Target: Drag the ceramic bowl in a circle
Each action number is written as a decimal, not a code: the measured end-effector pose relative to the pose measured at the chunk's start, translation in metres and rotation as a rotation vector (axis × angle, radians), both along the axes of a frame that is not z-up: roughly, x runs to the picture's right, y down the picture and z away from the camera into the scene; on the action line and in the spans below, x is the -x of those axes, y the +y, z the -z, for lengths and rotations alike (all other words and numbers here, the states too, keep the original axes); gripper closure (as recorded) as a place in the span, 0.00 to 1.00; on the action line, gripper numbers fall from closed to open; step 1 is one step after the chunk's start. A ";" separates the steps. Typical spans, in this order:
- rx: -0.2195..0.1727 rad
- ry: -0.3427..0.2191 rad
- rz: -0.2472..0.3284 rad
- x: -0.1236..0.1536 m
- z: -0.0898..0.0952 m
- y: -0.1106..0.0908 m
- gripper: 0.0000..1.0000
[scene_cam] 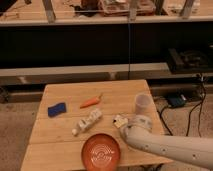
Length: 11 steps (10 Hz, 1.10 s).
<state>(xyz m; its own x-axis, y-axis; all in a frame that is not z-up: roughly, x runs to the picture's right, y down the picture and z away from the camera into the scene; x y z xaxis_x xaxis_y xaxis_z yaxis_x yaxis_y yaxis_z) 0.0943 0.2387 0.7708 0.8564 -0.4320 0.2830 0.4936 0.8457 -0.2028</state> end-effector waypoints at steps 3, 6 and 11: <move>0.037 -0.120 0.164 0.008 0.004 -0.016 0.20; 0.004 -0.323 0.413 0.007 0.016 -0.030 0.20; -0.140 -0.686 0.805 0.003 0.025 -0.016 0.20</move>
<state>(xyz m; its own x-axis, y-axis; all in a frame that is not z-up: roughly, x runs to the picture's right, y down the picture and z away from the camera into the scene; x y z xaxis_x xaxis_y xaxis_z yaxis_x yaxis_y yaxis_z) 0.0915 0.2223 0.7456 -0.0193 -0.8656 0.5003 0.8893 0.2138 0.4043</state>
